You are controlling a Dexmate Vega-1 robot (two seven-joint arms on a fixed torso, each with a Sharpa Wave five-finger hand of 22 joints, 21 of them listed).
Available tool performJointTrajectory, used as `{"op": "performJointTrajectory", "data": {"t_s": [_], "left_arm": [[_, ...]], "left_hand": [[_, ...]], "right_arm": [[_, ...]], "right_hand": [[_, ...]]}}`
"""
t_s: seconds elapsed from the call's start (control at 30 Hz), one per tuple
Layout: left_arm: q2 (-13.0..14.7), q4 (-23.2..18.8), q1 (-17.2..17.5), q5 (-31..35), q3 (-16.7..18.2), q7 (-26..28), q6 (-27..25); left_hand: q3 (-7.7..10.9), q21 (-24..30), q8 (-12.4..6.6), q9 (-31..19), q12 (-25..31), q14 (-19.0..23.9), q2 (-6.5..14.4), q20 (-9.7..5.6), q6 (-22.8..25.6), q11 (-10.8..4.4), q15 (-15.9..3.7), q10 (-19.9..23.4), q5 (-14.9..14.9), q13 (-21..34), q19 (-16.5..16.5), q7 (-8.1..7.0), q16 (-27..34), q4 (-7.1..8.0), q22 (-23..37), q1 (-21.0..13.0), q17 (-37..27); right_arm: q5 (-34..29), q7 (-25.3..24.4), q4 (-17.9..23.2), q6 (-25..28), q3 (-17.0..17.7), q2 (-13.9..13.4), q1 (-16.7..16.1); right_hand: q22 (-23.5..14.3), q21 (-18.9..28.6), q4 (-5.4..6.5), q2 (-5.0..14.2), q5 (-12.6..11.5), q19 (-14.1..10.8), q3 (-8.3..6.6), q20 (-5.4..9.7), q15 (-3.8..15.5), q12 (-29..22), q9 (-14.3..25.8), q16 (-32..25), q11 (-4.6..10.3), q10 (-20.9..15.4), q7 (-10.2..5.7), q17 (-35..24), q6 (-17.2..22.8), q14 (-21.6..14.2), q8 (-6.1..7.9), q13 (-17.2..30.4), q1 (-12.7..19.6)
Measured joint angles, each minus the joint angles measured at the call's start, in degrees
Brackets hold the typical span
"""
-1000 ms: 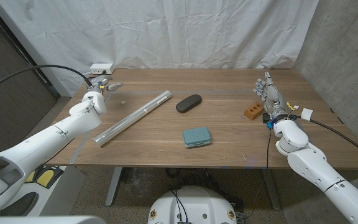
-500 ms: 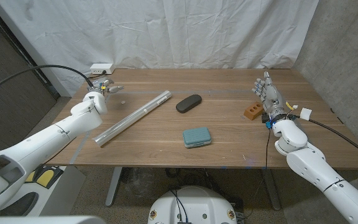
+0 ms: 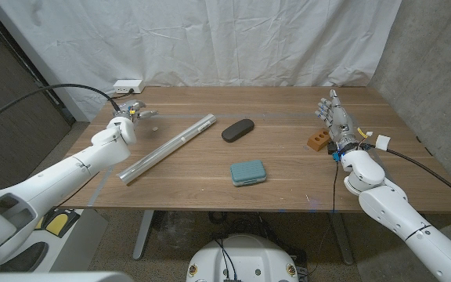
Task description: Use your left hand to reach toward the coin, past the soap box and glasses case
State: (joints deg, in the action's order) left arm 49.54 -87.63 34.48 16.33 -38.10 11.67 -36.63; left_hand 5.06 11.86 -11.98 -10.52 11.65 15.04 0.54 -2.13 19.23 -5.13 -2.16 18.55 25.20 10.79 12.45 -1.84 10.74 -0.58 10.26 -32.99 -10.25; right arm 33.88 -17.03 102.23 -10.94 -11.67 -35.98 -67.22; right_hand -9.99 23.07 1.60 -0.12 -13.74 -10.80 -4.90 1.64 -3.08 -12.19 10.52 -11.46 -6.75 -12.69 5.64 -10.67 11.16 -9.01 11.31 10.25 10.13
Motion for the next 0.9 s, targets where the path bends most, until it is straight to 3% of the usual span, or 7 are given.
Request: {"op": "performJointTrajectory", "data": {"t_s": [0.9], "left_arm": [[-2.15,4.67,0.11,-1.65,-0.46,1.36,3.80]], "left_hand": [[-0.48,0.00,0.00,0.00,0.00,-0.19,-0.23,-0.23,0.01,0.01,-0.19,0.01,-0.22,0.00,-0.21,0.00,0.00,0.02,0.00,-0.23,0.00]], "right_arm": [[-0.53,-0.75,1.29,0.50,0.23,-0.17,-0.53]], "right_hand": [[0.00,-0.44,0.00,0.00,0.00,0.01,0.00,0.00,0.00,0.00,0.00,0.00,-0.31,-0.32,0.00,-0.01,0.00,0.00,0.00,0.00,0.00]]}}
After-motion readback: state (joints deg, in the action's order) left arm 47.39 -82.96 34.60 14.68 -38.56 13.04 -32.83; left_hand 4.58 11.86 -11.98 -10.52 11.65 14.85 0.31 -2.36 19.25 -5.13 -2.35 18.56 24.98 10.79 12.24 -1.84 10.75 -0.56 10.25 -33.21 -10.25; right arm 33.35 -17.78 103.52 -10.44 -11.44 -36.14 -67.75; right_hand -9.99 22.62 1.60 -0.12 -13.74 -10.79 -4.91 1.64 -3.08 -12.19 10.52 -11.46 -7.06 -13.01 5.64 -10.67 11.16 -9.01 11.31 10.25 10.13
